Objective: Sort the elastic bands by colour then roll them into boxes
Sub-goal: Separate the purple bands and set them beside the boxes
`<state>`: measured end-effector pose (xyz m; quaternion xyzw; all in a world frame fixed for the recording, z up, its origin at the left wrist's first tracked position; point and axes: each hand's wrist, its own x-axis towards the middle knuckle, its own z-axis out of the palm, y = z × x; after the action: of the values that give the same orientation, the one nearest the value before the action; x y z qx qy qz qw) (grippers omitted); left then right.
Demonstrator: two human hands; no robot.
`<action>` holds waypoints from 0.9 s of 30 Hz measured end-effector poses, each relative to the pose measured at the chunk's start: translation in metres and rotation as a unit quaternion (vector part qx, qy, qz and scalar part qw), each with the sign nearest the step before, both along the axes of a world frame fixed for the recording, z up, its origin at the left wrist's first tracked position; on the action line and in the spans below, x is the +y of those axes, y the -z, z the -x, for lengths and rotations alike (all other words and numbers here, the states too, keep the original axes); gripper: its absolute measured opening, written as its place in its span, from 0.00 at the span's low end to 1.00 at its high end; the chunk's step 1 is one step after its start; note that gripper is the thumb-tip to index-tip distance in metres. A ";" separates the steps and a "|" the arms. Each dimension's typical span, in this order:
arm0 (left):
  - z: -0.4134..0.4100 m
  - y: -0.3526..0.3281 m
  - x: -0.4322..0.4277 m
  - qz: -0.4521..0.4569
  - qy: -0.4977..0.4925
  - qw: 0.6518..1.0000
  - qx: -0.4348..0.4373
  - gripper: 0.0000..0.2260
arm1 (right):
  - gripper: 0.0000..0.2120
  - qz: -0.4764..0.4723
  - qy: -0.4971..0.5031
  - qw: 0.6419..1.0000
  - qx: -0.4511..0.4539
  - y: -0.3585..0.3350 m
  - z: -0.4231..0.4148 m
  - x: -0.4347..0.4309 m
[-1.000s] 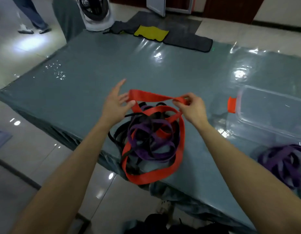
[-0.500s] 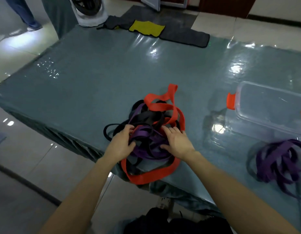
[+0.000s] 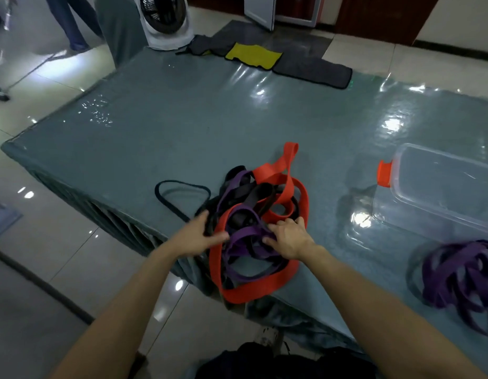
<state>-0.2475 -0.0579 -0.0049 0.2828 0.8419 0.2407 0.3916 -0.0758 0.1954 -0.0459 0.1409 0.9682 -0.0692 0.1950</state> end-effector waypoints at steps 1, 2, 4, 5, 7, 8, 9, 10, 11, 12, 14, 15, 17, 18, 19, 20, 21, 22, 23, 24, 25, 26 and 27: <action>-0.014 0.006 0.002 0.009 0.038 0.999 -0.036 0.60 | 0.27 -0.001 -0.005 1.000 -0.009 0.002 0.000 -0.001; -0.026 0.015 0.003 0.027 0.078 0.997 -0.012 0.66 | 0.27 -0.001 -0.008 1.000 -0.010 0.003 -0.001 -0.001; -0.040 0.031 0.008 0.045 0.101 0.990 0.092 0.68 | 0.27 0.010 -0.001 0.999 0.034 0.000 -0.003 0.001; -0.041 0.033 0.010 0.021 0.079 0.991 0.104 0.65 | 0.27 0.020 0.007 0.997 0.068 -0.004 -0.004 0.005; -0.031 0.032 0.010 -0.053 0.008 0.997 0.050 0.53 | 0.22 0.057 0.022 0.991 0.123 -0.020 -0.005 0.018; -0.023 0.027 0.010 -0.087 -0.043 0.995 0.011 0.48 | 0.19 0.091 0.031 0.985 0.142 -0.032 -0.003 0.024; -0.013 0.019 0.013 -0.128 -0.101 0.986 -0.018 0.44 | 0.16 0.129 0.050 0.978 0.159 -0.046 -0.002 0.032; -0.002 0.006 0.019 -0.177 -0.154 0.972 -0.024 0.39 | 0.15 0.159 0.078 0.967 0.183 -0.063 0.002 0.039; 0.010 -0.011 0.030 -0.224 -0.189 0.956 -0.010 0.34 | 0.15 0.176 0.113 0.954 0.216 -0.081 0.006 0.049; 0.022 -0.031 0.047 -0.260 -0.202 0.944 0.007 0.30 | 0.15 0.182 0.145 0.940 0.251 -0.101 0.012 0.061; 0.044 -0.076 0.086 -0.316 -0.182 0.930 0.038 0.25 | 0.17 0.173 0.186 0.912 0.323 -0.150 0.024 0.084; 0.052 -0.099 0.105 -0.341 -0.167 0.924 0.051 0.24 | 0.19 0.167 0.202 0.895 0.362 -0.176 0.029 0.095; 0.064 -0.134 0.133 -0.383 -0.159 0.906 0.082 0.23 | 0.21 0.167 0.219 0.860 0.429 -0.221 0.035 0.113; 0.067 -0.144 0.141 -0.388 -0.153 0.902 0.107 0.23 | 0.21 0.163 0.218 0.858 0.435 -0.236 0.034 0.121; 0.071 -0.148 0.145 -0.367 -0.136 0.909 0.145 0.23 | 0.19 0.153 0.210 0.874 0.411 -0.245 0.033 0.128; 0.073 -0.147 0.147 -0.313 -0.099 0.925 0.191 0.25 | 0.17 0.137 0.199 0.903 0.356 -0.251 0.029 0.132; 0.076 -0.139 0.147 -0.233 -0.036 0.944 0.229 0.27 | 0.14 0.125 0.190 0.927 0.297 -0.254 0.024 0.136; 0.075 -0.128 0.145 -0.140 0.034 0.959 0.243 0.30 | 0.14 0.121 0.188 0.938 0.264 -0.256 0.019 0.140; 0.072 -0.116 0.141 -0.045 0.085 0.967 0.237 0.34 | 0.14 0.132 0.198 0.934 0.266 -0.256 0.014 0.145; 0.066 -0.104 0.138 0.024 0.106 0.966 0.233 0.38 | 0.13 0.153 0.219 0.918 0.293 -0.255 0.009 0.148; 0.055 -0.094 0.136 0.040 0.103 0.966 0.232 0.41 | 0.13 0.167 0.244 0.899 0.324 -0.254 0.004 0.150; 0.042 -0.087 0.136 0.007 0.092 0.970 0.225 0.41 | 0.13 0.173 0.257 0.889 0.338 -0.253 0.000 0.150; 0.026 -0.080 0.139 -0.048 0.085 0.973 0.209 0.41 | 0.12 0.175 0.257 0.891 0.332 -0.252 -0.004 0.151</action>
<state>-0.2737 0.0807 0.0751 0.4160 0.8654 0.1824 0.2117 -0.0713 0.3461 0.2057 0.3168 0.8788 -0.3278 -0.1409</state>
